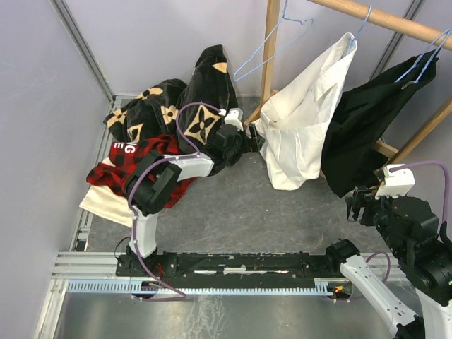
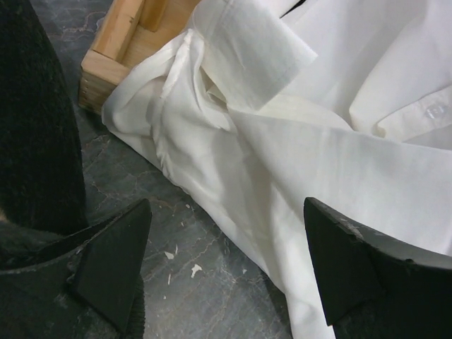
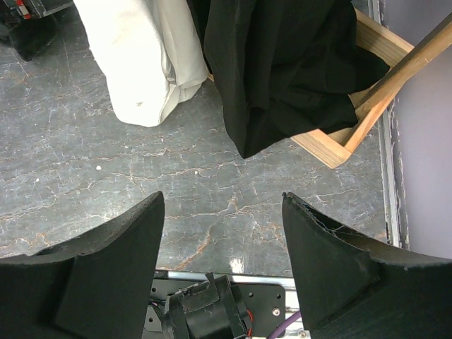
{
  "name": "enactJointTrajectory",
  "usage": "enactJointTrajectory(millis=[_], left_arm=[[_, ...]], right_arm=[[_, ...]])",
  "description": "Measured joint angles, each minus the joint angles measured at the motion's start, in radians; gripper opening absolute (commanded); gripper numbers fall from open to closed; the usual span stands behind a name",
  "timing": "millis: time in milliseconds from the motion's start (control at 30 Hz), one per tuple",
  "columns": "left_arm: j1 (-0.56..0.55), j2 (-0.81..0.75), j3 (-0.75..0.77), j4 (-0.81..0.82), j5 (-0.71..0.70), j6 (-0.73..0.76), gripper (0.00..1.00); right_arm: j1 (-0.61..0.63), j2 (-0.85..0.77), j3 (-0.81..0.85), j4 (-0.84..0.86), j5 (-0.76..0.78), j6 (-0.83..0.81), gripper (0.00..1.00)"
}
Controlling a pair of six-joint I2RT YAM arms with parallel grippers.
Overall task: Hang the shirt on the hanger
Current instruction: Adjust the shirt at the center of the board.
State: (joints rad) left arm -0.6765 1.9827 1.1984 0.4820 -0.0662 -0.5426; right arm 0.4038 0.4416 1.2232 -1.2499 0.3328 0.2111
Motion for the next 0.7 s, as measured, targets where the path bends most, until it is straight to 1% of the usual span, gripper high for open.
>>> enactJointTrajectory(millis=[367,600,700], left_arm=[[0.018,0.161,0.142,0.006,0.119,-0.01,0.95],[0.018,0.209,0.179,0.016,0.161,-0.011,0.91],[0.019,0.224,0.18,0.023,0.175,-0.012,0.86]], right_arm=[[0.0,0.0,0.0,0.0,0.0,0.0,0.75],[0.0,0.0,0.0,0.0,0.0,0.0,0.75],[0.0,0.0,0.0,0.0,0.0,0.0,0.75]])
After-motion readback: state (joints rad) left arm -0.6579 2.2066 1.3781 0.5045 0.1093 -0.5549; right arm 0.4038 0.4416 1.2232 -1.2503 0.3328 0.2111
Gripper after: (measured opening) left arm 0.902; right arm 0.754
